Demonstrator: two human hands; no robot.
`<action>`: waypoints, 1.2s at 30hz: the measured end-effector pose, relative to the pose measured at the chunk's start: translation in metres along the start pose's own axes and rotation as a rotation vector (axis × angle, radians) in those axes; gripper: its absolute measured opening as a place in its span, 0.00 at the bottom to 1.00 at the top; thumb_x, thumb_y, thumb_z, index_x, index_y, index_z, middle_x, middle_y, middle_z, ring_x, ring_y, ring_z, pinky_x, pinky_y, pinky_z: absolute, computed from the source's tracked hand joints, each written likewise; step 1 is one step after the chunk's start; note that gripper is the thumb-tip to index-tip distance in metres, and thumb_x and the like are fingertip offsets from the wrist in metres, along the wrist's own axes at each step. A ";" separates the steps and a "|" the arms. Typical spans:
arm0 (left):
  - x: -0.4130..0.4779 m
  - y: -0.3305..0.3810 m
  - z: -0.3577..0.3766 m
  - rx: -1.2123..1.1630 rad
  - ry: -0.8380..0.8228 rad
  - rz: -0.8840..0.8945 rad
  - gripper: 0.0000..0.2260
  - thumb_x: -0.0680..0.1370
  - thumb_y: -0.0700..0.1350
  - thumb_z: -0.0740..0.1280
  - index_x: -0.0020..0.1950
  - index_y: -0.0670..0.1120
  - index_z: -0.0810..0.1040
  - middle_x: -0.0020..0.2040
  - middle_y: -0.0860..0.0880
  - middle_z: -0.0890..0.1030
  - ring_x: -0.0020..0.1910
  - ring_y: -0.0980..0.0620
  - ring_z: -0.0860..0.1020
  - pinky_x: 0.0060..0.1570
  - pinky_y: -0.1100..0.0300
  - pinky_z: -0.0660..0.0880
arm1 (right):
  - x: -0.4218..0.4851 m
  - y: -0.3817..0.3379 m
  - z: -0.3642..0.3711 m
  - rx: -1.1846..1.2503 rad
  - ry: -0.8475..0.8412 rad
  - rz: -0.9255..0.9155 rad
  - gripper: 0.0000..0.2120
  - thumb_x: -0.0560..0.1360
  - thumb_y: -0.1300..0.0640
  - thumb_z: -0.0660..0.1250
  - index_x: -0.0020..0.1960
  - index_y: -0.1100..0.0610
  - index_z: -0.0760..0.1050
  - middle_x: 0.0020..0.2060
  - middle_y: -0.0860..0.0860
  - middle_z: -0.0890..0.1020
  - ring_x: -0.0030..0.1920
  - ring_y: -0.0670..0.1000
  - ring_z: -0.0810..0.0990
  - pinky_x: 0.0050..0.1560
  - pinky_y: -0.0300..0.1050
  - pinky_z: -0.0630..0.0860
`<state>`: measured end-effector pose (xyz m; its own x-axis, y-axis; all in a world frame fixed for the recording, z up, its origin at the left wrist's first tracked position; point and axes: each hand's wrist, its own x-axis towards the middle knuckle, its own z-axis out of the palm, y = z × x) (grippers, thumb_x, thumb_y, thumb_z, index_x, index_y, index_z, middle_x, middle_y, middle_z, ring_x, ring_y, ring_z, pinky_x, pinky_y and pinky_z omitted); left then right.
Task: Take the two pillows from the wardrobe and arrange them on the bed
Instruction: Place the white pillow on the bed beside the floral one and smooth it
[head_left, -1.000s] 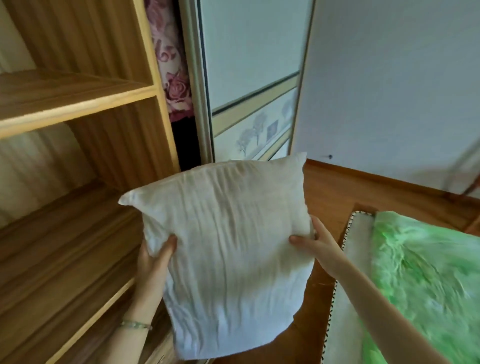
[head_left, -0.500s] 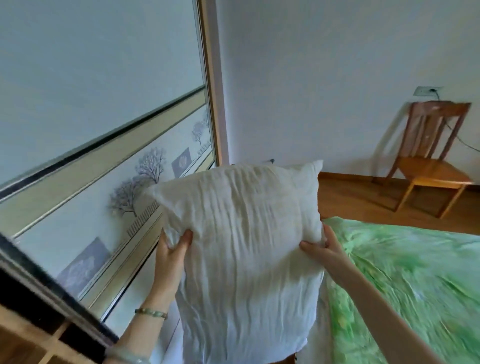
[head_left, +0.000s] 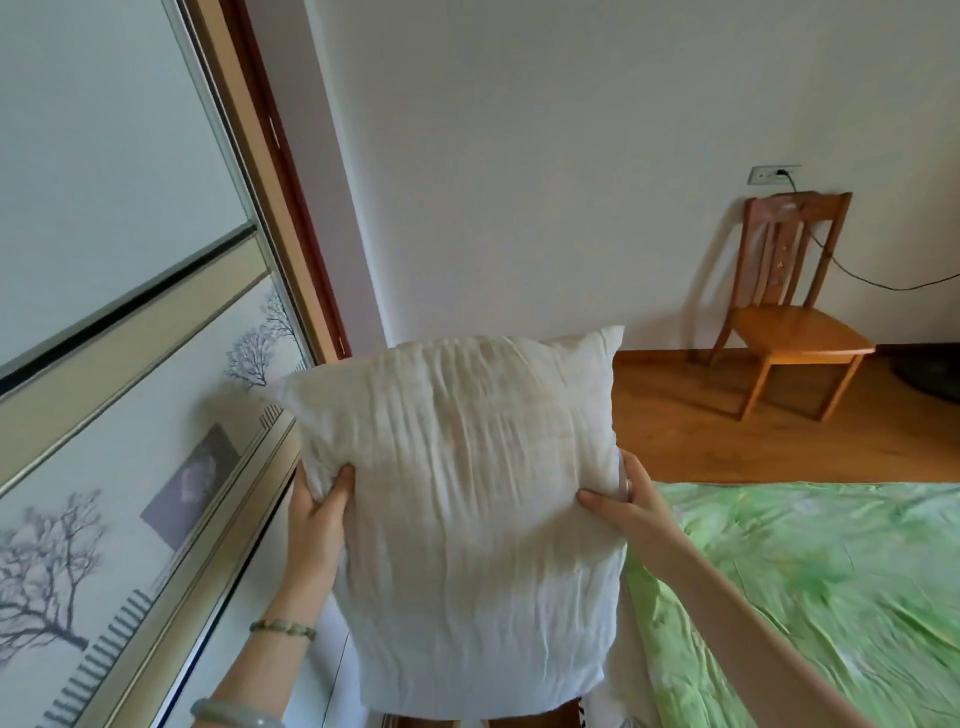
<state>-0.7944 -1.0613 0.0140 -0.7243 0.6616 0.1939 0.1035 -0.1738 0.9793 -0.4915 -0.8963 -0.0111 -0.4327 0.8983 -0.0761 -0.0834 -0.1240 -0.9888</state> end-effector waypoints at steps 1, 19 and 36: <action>0.021 -0.007 0.006 -0.001 -0.013 0.010 0.18 0.77 0.49 0.68 0.63 0.67 0.73 0.58 0.64 0.80 0.58 0.63 0.78 0.54 0.65 0.75 | 0.017 0.001 0.001 0.000 0.010 0.003 0.32 0.65 0.63 0.77 0.65 0.51 0.70 0.52 0.55 0.83 0.47 0.55 0.85 0.40 0.47 0.81; 0.367 -0.062 0.149 -0.042 -0.147 0.079 0.14 0.70 0.54 0.73 0.54 0.66 0.79 0.52 0.62 0.83 0.50 0.63 0.81 0.45 0.69 0.76 | 0.317 -0.039 0.010 -0.034 0.197 -0.024 0.34 0.65 0.56 0.78 0.67 0.46 0.68 0.58 0.51 0.80 0.54 0.54 0.82 0.50 0.56 0.81; 0.664 -0.135 0.417 -0.073 -0.377 -0.053 0.18 0.66 0.60 0.74 0.55 0.65 0.79 0.54 0.59 0.83 0.52 0.58 0.82 0.51 0.56 0.76 | 0.610 -0.094 -0.105 -0.106 0.459 -0.094 0.34 0.64 0.55 0.78 0.67 0.50 0.68 0.59 0.51 0.78 0.58 0.53 0.79 0.55 0.57 0.79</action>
<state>-1.0054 -0.2947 0.0345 -0.4245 0.8905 0.1637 0.0139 -0.1743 0.9846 -0.6534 -0.2920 0.0219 0.0154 0.9998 -0.0112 -0.0006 -0.0112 -0.9999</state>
